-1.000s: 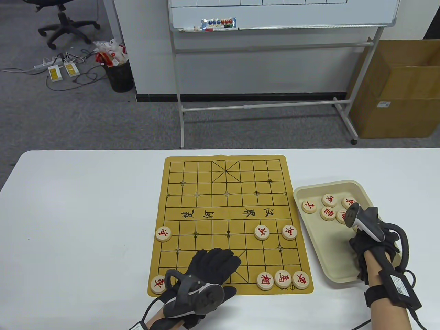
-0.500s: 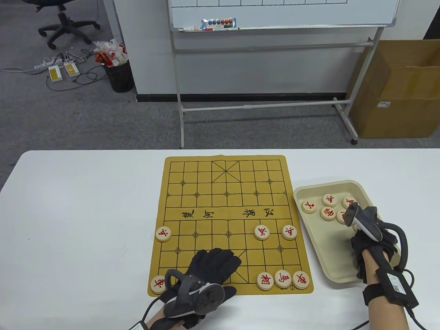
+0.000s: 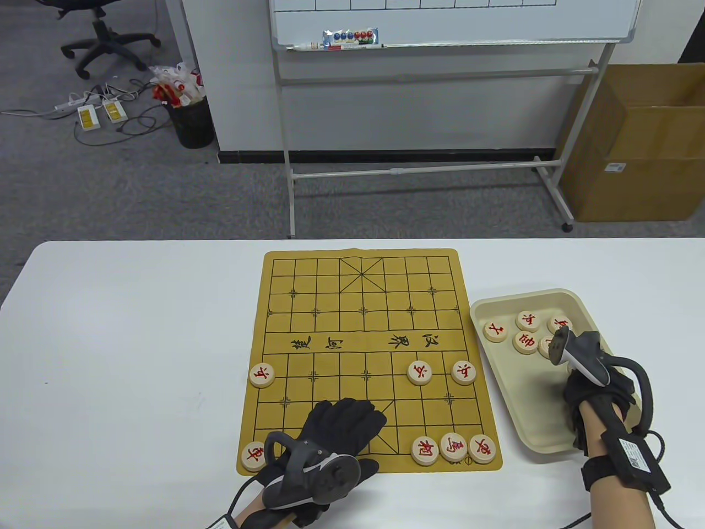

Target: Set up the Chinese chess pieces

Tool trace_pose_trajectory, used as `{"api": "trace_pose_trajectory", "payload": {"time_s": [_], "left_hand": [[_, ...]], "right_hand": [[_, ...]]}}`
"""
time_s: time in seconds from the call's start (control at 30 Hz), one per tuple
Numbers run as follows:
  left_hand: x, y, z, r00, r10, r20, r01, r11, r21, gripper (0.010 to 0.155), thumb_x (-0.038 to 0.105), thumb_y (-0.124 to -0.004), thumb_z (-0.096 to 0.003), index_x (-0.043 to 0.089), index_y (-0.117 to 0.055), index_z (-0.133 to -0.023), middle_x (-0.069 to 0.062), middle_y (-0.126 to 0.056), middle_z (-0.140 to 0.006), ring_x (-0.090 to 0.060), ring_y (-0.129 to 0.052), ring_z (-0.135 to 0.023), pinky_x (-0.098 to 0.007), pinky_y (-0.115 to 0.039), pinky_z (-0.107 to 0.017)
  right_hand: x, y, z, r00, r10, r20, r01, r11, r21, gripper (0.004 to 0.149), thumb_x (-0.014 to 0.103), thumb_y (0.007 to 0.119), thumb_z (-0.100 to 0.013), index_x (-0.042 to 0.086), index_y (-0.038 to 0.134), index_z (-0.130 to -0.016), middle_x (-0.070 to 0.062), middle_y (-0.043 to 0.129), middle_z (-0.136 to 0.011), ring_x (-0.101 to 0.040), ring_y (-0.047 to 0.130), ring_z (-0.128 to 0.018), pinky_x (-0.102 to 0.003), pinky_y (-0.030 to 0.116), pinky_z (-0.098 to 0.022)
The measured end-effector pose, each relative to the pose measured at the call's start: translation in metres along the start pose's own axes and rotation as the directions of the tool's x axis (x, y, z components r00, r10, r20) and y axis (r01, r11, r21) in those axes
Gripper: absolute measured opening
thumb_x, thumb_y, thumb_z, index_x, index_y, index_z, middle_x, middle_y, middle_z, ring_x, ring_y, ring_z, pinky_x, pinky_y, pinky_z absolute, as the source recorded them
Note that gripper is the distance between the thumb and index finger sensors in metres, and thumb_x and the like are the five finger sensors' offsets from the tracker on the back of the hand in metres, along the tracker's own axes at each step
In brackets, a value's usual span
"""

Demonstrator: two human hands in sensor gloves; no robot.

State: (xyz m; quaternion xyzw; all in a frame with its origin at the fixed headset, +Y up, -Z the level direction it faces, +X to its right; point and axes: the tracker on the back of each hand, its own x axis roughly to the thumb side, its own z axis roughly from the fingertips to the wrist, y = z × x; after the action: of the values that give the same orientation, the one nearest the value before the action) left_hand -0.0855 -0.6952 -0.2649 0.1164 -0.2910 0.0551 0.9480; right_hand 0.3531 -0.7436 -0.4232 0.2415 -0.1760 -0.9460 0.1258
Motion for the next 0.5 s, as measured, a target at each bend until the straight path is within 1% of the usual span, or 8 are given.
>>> {"api": "trace_pose_trajectory", "payload": {"time_s": [0.1, 0.13, 0.27, 0.33, 0.37, 0.5], "left_hand": [[0.0001, -0.0001, -0.0002, 1.000, 0.002, 0.000, -0.002, 1.000, 0.000, 0.077, 0.058, -0.073, -0.0355, 0.031, -0.053, -0.105, 0.002, -0.062, -0.114, -0.025, -0.068, -0.107, -0.058, -0.059, -0.078], [0.0002, -0.0002, -0.0002, 1.000, 0.001, 0.000, -0.001, 1.000, 0.000, 0.077, 0.058, -0.073, -0.0355, 0.031, -0.053, -0.105, 0.001, -0.062, -0.113, -0.025, -0.068, -0.107, -0.058, -0.059, -0.078], [0.0004, -0.0004, -0.0003, 1.000, 0.000, 0.000, 0.000, 1.000, -0.002, 0.077, 0.058, -0.073, -0.0355, 0.031, -0.053, -0.105, 0.002, -0.062, -0.113, -0.025, -0.068, -0.107, -0.058, -0.058, -0.078], [0.0004, -0.0004, -0.0003, 1.000, 0.000, 0.000, 0.000, 1.000, -0.001, 0.077, 0.058, -0.073, -0.0354, 0.032, -0.053, -0.105, 0.001, -0.062, -0.114, -0.025, -0.068, -0.107, -0.058, -0.059, -0.078], [0.0004, -0.0004, -0.0004, 1.000, 0.001, 0.000, -0.001, 1.000, -0.001, 0.077, 0.058, -0.073, -0.0355, 0.032, -0.053, -0.105, 0.001, -0.062, -0.113, -0.025, -0.068, -0.107, -0.058, -0.059, -0.078], [0.0005, -0.0007, -0.0003, 1.000, 0.001, 0.000, -0.001, 1.000, -0.001, 0.077, 0.058, -0.073, -0.0355, 0.031, -0.053, -0.105, 0.002, -0.062, -0.113, -0.025, -0.068, -0.107, -0.058, -0.059, -0.078]], "right_hand": [[-0.0001, 0.0011, -0.0003, 0.999, 0.028, 0.016, -0.028, 1.000, 0.010, 0.074, 0.046, 0.091, -0.041, 0.017, 0.064, -0.104, -0.011, 0.080, -0.103, -0.028, 0.094, -0.087, -0.052, 0.070, -0.072], [0.0001, 0.0016, -0.0002, 0.999, 0.037, 0.023, -0.037, 0.999, -0.013, 0.073, 0.045, 0.092, -0.040, 0.017, 0.066, -0.102, -0.010, 0.082, -0.102, -0.027, 0.096, -0.086, -0.051, 0.071, -0.072], [-0.0001, 0.0031, -0.0019, 0.999, 0.022, 0.039, -0.022, 1.000, -0.005, 0.070, 0.046, 0.092, -0.040, 0.017, 0.067, -0.099, -0.012, 0.082, -0.100, -0.027, 0.096, -0.084, -0.050, 0.072, -0.072], [0.0003, 0.0039, -0.0008, 0.998, 0.034, 0.044, -0.035, 0.999, 0.015, 0.075, 0.045, 0.092, -0.040, 0.015, 0.063, -0.102, -0.013, 0.080, -0.102, -0.027, 0.096, -0.086, -0.051, 0.071, -0.072], [0.0006, 0.0044, -0.0003, 0.998, 0.040, 0.047, -0.041, 0.999, 0.009, 0.077, 0.045, 0.091, -0.040, 0.015, 0.062, -0.103, -0.012, 0.080, -0.102, -0.027, 0.095, -0.086, -0.051, 0.071, -0.072], [0.0008, 0.0060, -0.0004, 0.997, 0.039, 0.069, -0.039, 0.999, -0.003, 0.078, 0.044, 0.092, -0.040, 0.013, 0.060, -0.104, -0.012, 0.079, -0.102, -0.028, 0.095, -0.086, -0.053, 0.069, -0.073]]}}
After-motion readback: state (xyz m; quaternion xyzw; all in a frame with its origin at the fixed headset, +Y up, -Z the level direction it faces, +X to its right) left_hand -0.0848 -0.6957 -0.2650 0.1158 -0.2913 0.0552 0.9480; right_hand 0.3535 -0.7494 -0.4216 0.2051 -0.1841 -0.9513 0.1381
